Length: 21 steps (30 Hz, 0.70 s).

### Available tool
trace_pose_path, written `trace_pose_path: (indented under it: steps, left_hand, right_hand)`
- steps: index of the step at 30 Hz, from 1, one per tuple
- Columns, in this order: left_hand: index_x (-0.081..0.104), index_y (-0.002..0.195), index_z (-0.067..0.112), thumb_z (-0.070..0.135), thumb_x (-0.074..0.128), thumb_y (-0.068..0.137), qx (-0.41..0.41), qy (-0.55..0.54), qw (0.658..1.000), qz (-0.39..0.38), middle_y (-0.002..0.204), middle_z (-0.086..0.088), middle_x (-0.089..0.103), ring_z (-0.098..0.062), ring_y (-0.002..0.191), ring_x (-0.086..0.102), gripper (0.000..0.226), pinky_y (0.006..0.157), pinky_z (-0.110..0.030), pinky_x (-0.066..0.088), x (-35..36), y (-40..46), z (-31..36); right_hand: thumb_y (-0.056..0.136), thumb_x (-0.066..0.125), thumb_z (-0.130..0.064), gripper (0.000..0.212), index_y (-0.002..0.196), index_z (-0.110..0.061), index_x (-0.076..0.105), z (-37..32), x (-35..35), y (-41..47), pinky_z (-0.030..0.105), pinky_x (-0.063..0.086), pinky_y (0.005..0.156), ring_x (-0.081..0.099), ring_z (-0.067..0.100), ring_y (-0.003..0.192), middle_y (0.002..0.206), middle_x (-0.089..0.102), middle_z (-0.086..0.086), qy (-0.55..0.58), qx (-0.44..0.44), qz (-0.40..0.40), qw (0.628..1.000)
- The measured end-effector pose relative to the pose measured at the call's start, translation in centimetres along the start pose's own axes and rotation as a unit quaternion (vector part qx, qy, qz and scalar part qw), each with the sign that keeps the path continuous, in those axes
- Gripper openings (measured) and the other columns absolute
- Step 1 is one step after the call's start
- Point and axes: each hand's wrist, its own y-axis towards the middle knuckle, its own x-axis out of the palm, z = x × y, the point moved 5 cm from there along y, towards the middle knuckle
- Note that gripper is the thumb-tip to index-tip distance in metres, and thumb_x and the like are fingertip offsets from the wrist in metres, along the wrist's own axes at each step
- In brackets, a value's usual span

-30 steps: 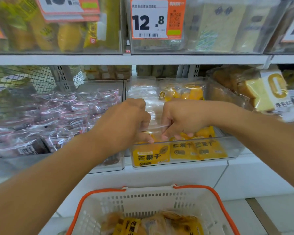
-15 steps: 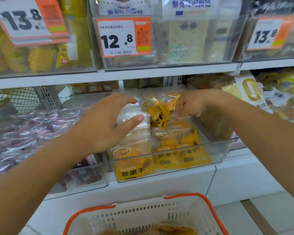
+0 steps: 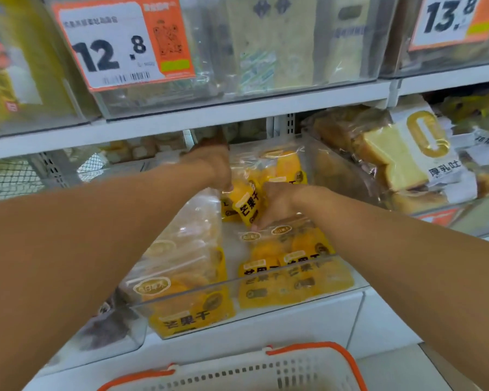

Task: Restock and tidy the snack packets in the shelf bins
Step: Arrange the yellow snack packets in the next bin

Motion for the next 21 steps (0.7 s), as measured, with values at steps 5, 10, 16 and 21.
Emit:
trace_pose_path:
  steps: [5,10,16,21]
  left_hand:
    - [0.058,0.121,0.015,0.007,0.067,0.083,0.053,-0.048,0.993,0.097,0.115,-0.012,0.064,-0.032,0.107,0.059,0.039,0.078,-0.031,0.044,-0.5,2.1,-0.6]
    - [0.067,0.102,0.021,0.002,0.071,0.078,0.079,0.032,0.991,0.100,0.121,-0.012,0.060,-0.035,0.107,0.059,0.031,0.081,-0.032,0.045,0.2,2.4,-0.8]
    - [0.065,0.101,0.017,0.050,0.079,0.075,0.069,0.047,0.995,0.050,0.108,-0.007,0.056,-0.026,0.093,0.054,0.044,0.074,-0.031,0.045,0.0,2.4,-0.9]
    - [0.064,0.108,0.018,0.054,0.074,0.079,0.067,0.065,0.992,0.080,0.119,-0.007,0.053,-0.028,0.109,0.053,0.047,0.085,-0.035,0.048,0.3,2.1,-1.5]
  right_hand:
    - [0.067,0.076,-0.072,0.096,0.142,-0.018,0.052,0.2,0.7,0.9,0.049,0.047,0.104,0.054,0.030,0.127,0.145,0.052,0.000,-0.146,0.029,-0.087,0.985]
    - [0.072,0.075,-0.070,0.070,0.128,-0.029,0.066,0.4,-0.8,-1.2,0.044,0.043,0.109,0.053,0.024,0.127,0.137,0.058,-0.009,-0.132,0.011,-0.127,0.983]
    - [0.084,0.075,-0.052,0.029,0.070,-0.026,0.072,1.5,-4.0,-2.2,0.031,0.052,0.083,0.061,0.015,0.076,0.071,0.064,-0.006,0.025,-0.026,0.075,0.997]
    - [0.079,0.081,-0.031,0.084,0.150,-0.029,0.037,1.3,-5.7,-1.8,0.047,0.042,0.109,0.038,0.032,0.140,0.153,0.039,0.005,-0.118,-0.002,0.264,0.957]
